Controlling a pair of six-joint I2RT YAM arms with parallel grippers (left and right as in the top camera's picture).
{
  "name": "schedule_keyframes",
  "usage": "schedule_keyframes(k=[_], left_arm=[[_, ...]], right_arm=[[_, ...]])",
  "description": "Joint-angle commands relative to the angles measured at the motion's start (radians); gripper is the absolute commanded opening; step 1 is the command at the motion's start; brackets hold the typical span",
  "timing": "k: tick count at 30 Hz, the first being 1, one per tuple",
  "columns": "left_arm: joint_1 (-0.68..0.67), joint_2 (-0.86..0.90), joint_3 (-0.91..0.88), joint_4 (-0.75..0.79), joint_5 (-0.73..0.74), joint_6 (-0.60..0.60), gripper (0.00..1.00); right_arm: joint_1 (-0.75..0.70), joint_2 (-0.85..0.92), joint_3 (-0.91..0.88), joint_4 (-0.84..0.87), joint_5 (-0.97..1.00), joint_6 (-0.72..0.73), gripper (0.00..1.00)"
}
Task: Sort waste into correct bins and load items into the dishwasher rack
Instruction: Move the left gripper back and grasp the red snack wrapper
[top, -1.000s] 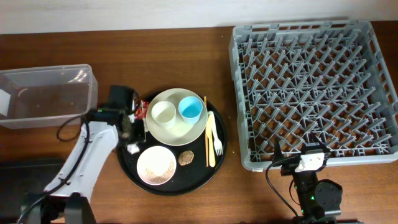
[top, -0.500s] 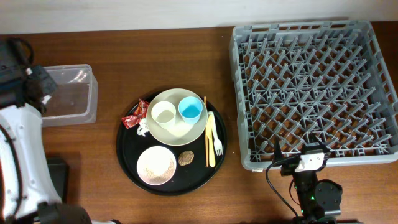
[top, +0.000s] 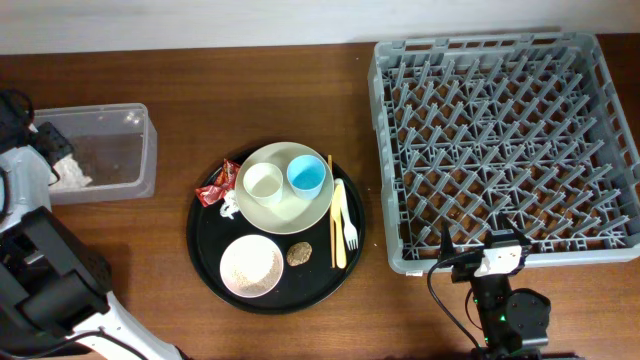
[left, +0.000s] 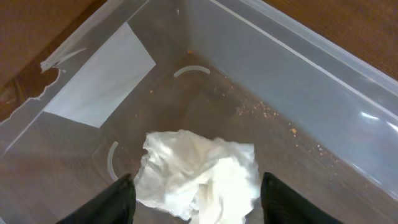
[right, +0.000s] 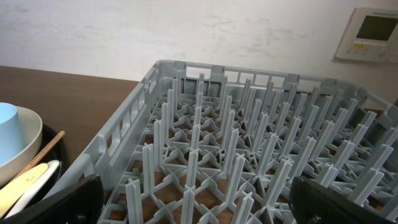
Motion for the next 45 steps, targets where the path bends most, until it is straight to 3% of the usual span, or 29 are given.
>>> schedule_keyframes(k=[1, 2, 4, 6, 7, 10, 11, 13, 14, 20, 26, 31, 45], left_arm=[[-0.008, -0.052, 0.057, -0.020, 0.015, 0.041, 0.69], [-0.018, -0.109, 0.058, -0.029, 0.015, 0.041, 0.69], [-0.053, -0.245, 0.058, -0.076, 0.149, 0.040, 0.70], [-0.138, -0.389, 0.058, -0.187, 0.357, -0.103, 0.69], [-0.179, -0.422, 0.058, -0.238, 0.388, -0.134, 0.69], [-0.354, -0.455, 0.056, -0.457, 0.404, -0.134, 0.72], [-0.438, -0.447, 0.040, -0.585, 0.367, -0.108, 0.73], [-0.520, -0.444, -0.027, -0.650, 0.228, -0.108, 0.73], [-0.555, -0.444, -0.094, -0.645, 0.169, -0.108, 0.76], [-0.570, -0.444, -0.394, -0.446, 0.168, -0.109, 0.76], [-0.570, -0.444, -0.519, -0.302, 0.168, -0.167, 0.72], [-0.570, -0.444, -0.536, -0.239, 0.168, -0.357, 0.72], [-0.570, -0.329, -0.536, -0.152, 0.156, -0.386, 0.72]], right_arm=[[0.006, -0.006, -0.005, -0.005, 0.002, -0.006, 0.98], [0.006, -0.006, -0.005, -0.005, 0.002, -0.006, 0.98], [0.006, -0.006, -0.005, -0.005, 0.002, -0.007, 0.98], [0.006, -0.006, -0.005, -0.005, 0.002, -0.006, 0.98], [0.006, -0.006, -0.005, -0.005, 0.002, -0.007, 0.98], [0.006, -0.006, -0.005, -0.005, 0.002, -0.007, 0.98], [0.006, -0.006, -0.005, -0.005, 0.002, -0.006, 0.98], [0.006, -0.006, -0.005, -0.005, 0.002, -0.006, 0.98], [0.006, -0.006, -0.005, -0.005, 0.002, -0.006, 0.98], [0.006, -0.006, -0.005, -0.005, 0.002, -0.006, 0.98], [0.006, -0.006, -0.005, -0.005, 0.002, -0.006, 0.98], [0.006, -0.006, -0.005, -0.005, 0.002, -0.006, 0.99], [0.006, -0.006, -0.005, -0.005, 0.002, -0.007, 0.98]])
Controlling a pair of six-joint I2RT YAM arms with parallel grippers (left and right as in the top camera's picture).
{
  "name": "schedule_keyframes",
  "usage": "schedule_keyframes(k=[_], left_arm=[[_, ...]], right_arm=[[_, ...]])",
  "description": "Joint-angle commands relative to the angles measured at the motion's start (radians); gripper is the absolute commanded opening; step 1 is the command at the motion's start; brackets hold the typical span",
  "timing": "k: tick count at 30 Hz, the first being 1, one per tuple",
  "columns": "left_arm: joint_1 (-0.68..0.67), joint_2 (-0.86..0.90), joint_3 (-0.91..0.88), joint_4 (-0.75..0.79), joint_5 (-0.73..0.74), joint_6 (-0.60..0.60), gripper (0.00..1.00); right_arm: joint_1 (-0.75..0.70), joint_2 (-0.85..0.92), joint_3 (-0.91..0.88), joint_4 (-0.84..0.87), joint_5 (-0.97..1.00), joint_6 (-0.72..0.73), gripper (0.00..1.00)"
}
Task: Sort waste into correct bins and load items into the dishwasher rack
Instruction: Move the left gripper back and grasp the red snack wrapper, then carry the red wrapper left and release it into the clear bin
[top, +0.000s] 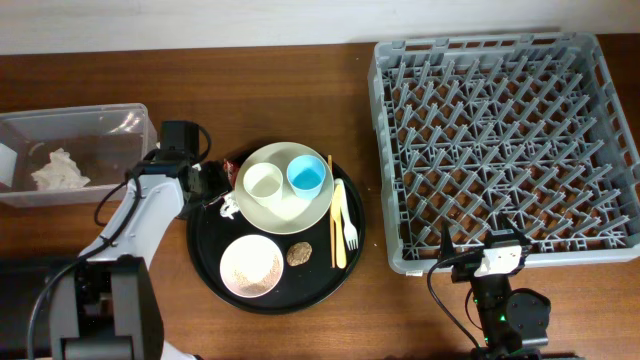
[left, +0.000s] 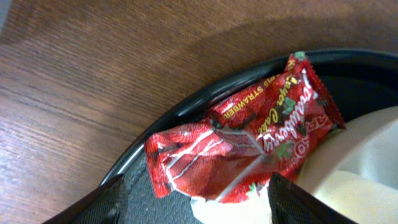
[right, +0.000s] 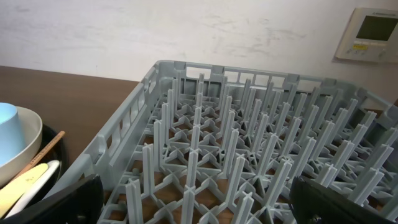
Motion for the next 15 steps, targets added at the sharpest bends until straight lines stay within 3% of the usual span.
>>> schedule_keyframes(k=[1, 8, 10, 14, 15], left_arm=[[-0.002, 0.029, -0.008, 0.007, -0.014, -0.013, 0.72], [-0.013, 0.101, -0.008, 0.030, -0.013, -0.013, 0.72], [-0.013, 0.101, -0.008, 0.032, -0.011, -0.012, 0.62], [-0.013, 0.101, -0.008, 0.034, -0.010, -0.012, 0.31], [-0.013, 0.101, -0.008, 0.031, -0.010, -0.012, 0.10]], right_arm=[[0.006, -0.006, -0.005, -0.005, 0.002, -0.007, 0.98], [0.006, -0.006, -0.005, -0.005, 0.002, -0.007, 0.98], [0.006, -0.006, -0.005, -0.005, 0.002, -0.007, 0.98], [0.006, -0.006, -0.005, -0.005, 0.002, -0.007, 0.98], [0.006, -0.006, -0.005, -0.005, 0.002, -0.007, 0.98]])
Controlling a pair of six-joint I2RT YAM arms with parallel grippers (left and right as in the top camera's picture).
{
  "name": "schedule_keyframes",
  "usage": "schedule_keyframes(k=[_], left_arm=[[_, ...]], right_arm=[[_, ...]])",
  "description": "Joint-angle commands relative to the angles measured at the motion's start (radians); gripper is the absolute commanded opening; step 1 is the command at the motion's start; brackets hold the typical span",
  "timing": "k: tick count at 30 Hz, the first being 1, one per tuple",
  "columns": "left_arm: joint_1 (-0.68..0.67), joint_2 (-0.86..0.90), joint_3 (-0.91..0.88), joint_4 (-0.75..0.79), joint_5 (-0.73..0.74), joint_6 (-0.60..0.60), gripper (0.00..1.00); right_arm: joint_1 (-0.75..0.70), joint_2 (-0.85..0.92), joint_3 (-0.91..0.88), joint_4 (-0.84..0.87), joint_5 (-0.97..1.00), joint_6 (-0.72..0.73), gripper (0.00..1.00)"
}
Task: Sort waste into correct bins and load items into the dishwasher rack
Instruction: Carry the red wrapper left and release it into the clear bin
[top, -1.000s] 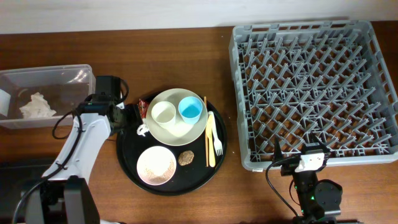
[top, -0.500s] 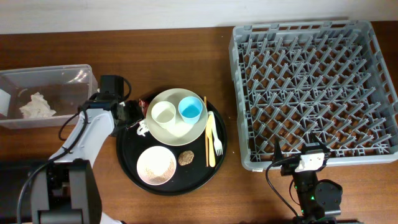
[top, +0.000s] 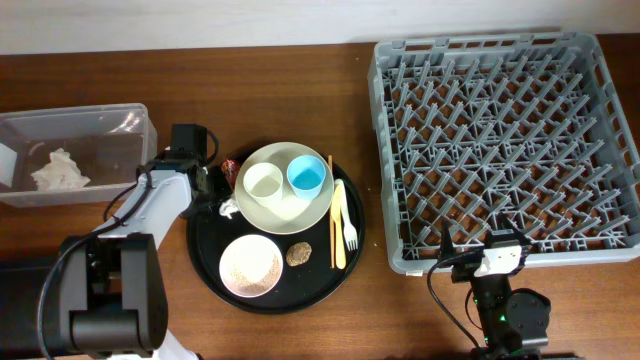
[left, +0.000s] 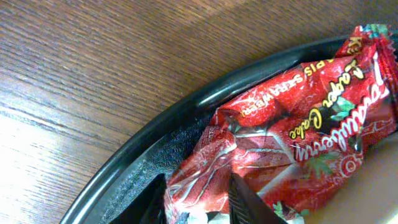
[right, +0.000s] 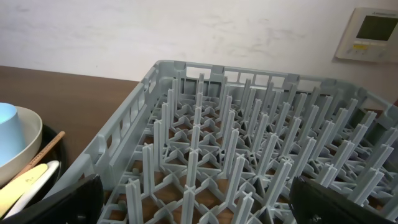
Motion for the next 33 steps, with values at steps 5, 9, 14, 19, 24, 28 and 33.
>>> schedule_keyframes(k=[5, 9, 14, 19, 24, 28, 33], left_arm=[[0.001, -0.038, -0.005, -0.002, -0.011, 0.003, 0.01], [0.002, -0.253, -0.005, -0.002, -0.011, 0.010, 0.00], [0.012, -0.515, -0.005, -0.005, -0.175, 0.013, 0.01], [0.249, -0.525, 0.006, -0.008, -0.153, 0.076, 0.00], [0.458, -0.453, 0.006, 0.062, -0.153, 0.138, 0.01], [0.475, -0.305, 0.006, 0.160, -0.172, 0.146, 0.01], [0.482, -0.113, 0.006, 0.326, -0.172, 0.195, 0.01]], right_arm=[[0.006, -0.006, -0.005, -0.005, 0.002, -0.007, 0.98], [0.006, -0.006, -0.005, -0.005, 0.002, -0.007, 0.98], [0.006, -0.006, -0.005, -0.005, 0.002, -0.008, 0.98], [0.006, -0.006, -0.005, -0.005, 0.002, -0.008, 0.98], [0.006, -0.006, -0.005, -0.005, 0.002, -0.008, 0.98], [0.006, -0.006, -0.005, -0.005, 0.002, -0.008, 0.98], [0.006, -0.006, -0.005, -0.005, 0.002, -0.008, 0.99]])
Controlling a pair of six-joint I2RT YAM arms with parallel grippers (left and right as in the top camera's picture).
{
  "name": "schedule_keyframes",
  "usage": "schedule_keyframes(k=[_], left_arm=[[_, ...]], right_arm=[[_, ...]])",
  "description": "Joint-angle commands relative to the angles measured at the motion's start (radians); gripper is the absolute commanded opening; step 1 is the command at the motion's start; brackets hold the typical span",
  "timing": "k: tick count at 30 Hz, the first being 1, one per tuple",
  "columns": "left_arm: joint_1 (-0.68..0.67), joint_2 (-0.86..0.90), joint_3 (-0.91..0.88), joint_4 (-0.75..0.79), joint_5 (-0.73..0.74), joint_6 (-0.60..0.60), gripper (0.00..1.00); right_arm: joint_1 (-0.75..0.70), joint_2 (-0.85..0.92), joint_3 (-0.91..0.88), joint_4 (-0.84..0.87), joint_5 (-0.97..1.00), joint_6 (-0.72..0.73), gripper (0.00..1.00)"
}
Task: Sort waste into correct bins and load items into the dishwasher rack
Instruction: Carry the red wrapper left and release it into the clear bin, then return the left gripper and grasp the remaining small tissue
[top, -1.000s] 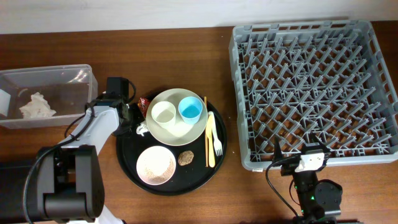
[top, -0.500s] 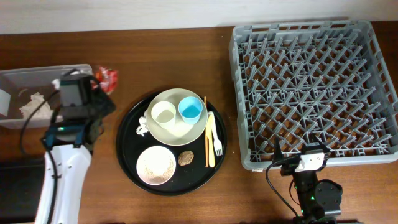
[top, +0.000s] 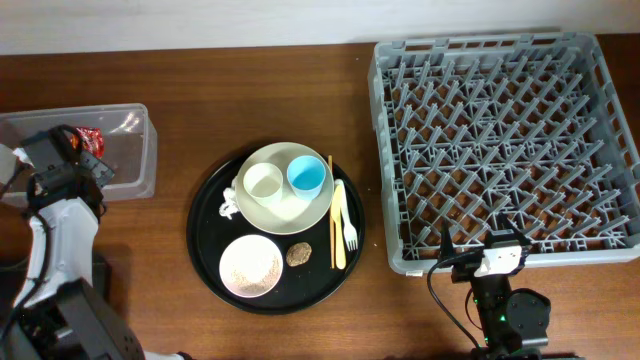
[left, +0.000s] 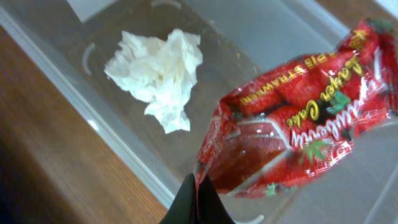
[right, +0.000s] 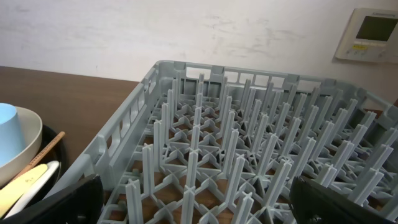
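Note:
My left gripper (left: 198, 194) is shut on one edge of a red strawberry-cake wrapper (left: 298, 118), which hangs over the clear plastic bin (top: 130, 175). The overhead view shows the wrapper (top: 90, 137) above the bin's middle. A crumpled white tissue (left: 158, 68) lies on the bin floor. The grey dishwasher rack (top: 500, 140) fills the right side. My right gripper (right: 199, 208) stands open at the rack's near edge, nothing between its fingers.
A round black tray (top: 205, 250) holds a cream plate (top: 300, 208) with a small cream cup (top: 263, 183) and a blue cup (top: 307, 174), a bowl (top: 250, 266), a brown lump (top: 298, 254), a fork (top: 351, 232), chopsticks (top: 331, 215) and a white scrap (top: 228, 206).
My left gripper was at the tray's left edge with its fingers around the red wrapper. Now it holds the wrapper over the clear bin. The right arm has not moved.
My left gripper stood open over the tissue in the bin. It was then open above the red wrapper on the tray's left edge, then closing on it. Now the wrapper is off the tray, held over the bin.

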Motion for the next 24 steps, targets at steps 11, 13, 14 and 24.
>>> schedule_keyframes(k=[11, 13, 14, 24], left_arm=[[0.010, 0.048, 0.027, 0.192, -0.014, 0.102, 0.24], [-0.010, -0.090, 0.044, 0.190, 0.039, 0.102, 0.20], [-0.017, -0.162, 0.044, 0.172, 0.130, 0.101, 0.18], [-0.159, -0.311, -0.071, -0.523, 0.450, 0.080, 0.26]], right_arm=[[0.006, -0.006, -0.005, -0.005, 0.002, -0.006, 0.98], [0.006, -0.006, -0.005, -0.005, 0.002, -0.006, 0.98], [0.006, -0.006, -0.005, -0.005, 0.002, -0.006, 0.98], [0.006, -0.006, -0.005, -0.005, 0.002, -0.006, 0.98]])
